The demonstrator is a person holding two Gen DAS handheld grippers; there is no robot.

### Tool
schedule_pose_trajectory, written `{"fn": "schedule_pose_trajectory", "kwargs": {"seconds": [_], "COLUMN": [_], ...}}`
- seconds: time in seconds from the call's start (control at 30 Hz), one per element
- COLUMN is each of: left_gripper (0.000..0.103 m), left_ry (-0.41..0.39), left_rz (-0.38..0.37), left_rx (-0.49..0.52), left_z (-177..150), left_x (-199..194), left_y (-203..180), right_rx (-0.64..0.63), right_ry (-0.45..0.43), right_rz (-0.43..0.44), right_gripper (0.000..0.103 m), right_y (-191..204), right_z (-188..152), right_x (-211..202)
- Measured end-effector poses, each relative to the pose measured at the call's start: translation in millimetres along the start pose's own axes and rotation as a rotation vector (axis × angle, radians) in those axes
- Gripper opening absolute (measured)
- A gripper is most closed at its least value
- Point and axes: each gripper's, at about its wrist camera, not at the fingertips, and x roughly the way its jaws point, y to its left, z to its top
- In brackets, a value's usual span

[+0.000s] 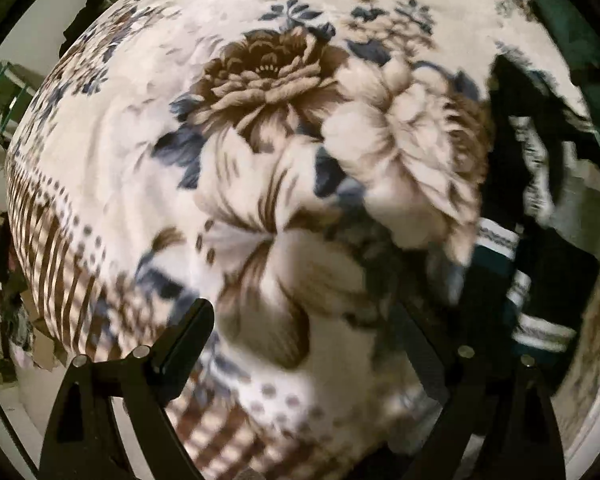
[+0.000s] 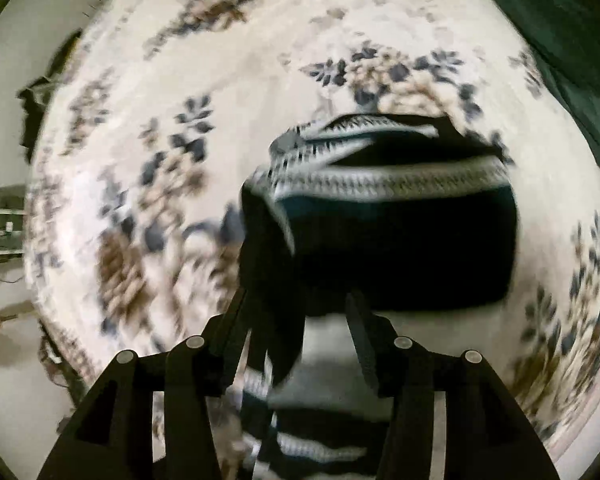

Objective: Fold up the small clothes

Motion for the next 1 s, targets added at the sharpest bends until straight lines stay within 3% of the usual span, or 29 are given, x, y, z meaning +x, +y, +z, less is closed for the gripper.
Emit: {"fn": "schedule_pose_trajectory", "kwargs": {"seconds": [0.13, 0.2, 0.4, 0.53, 0.57, 0.67, 0.7, 0.8, 1.0], "left_gripper": [0.091, 0.091, 0.091, 0.091, 0.091, 0.091, 0.091, 0.091, 0.093], "left_ry": [0.044, 0.059, 0.109, 0.109, 0.111, 0.121, 0.122, 0.108, 0.131], "left_rz": [-0.01, -0.019, -0.057, -0.067, -0.071, -0.079, -0.084, -0.09, -0.018], "left_rx": [0.003, 0.011, 0.04, 0.089, 0.097, 0.109, 0.11, 0.114, 0.15], "left_z": [5, 2, -8, -18, -20, -29, -32, -45, -77], "left_x": [20, 23, 25, 18, 18, 11, 10, 8, 49], "left_y": [3, 5, 4, -3, -5, -10, -12, -12, -7], "right_rx": [0.008, 0.026, 0.069, 0.09, 0.086, 0.059, 0.058, -0.012, -0.131], "right_ry": [0.076, 0.07, -0.048, -0.11, -0.097, 0.062, 0.082, 0.029, -0.048], "right_rz": [-0.071, -0.089, -0.079, -0.055, -0.06, -0.024, 0.002, 0.056, -0.017], "right_gripper": [0.049, 0.009, 0.008, 0.008, 0.008, 0.01, 0.013, 0.028, 0.03], "right_y": [12, 11, 20, 25, 26, 26, 24, 20, -16], "right_z": [26, 32, 52, 85, 92, 102, 98, 70, -44], "right_x": [52, 62, 28, 4, 9, 47, 51, 27, -16]}}
